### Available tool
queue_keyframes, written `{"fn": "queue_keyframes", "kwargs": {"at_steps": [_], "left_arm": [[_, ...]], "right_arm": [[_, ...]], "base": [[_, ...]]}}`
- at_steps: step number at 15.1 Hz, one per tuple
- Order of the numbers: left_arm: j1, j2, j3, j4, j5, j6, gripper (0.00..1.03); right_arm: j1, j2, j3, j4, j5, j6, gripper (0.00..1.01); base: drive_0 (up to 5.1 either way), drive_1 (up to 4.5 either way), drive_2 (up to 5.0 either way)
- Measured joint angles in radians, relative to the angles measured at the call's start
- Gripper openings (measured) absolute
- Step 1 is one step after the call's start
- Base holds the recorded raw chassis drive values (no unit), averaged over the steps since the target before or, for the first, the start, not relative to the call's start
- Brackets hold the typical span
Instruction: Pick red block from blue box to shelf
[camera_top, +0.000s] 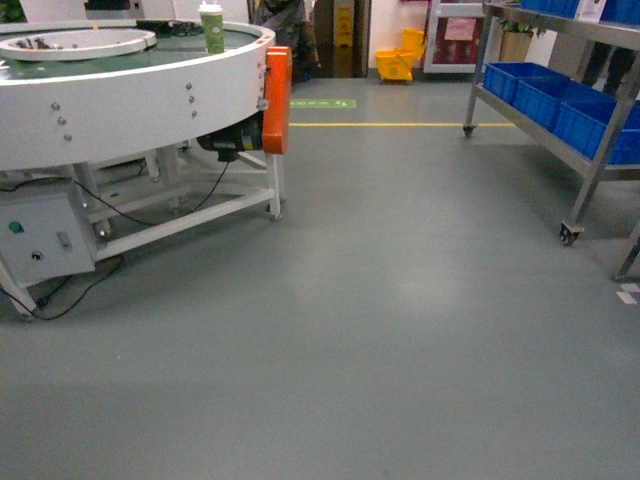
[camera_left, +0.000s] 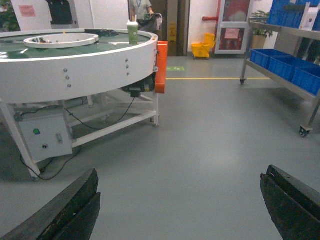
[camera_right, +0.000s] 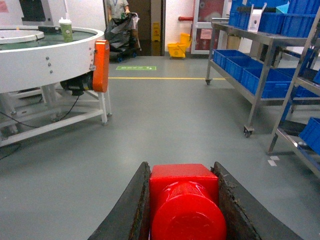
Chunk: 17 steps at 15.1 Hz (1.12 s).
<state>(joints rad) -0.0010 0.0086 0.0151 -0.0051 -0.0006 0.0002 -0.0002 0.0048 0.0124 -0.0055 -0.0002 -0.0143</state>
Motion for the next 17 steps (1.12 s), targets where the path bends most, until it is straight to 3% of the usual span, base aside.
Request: {"fn": "queue_keyframes", "kwargs": {"at_steps": [17], "left_arm": [[0.0,0.0,0.0,-0.001,0.0,0.0,0.98]], "right_arm": [[0.0,0.0,0.0,0.005,0.0,0.0,0.28]], "base": [[0.3,3.92,-4.2]]}}
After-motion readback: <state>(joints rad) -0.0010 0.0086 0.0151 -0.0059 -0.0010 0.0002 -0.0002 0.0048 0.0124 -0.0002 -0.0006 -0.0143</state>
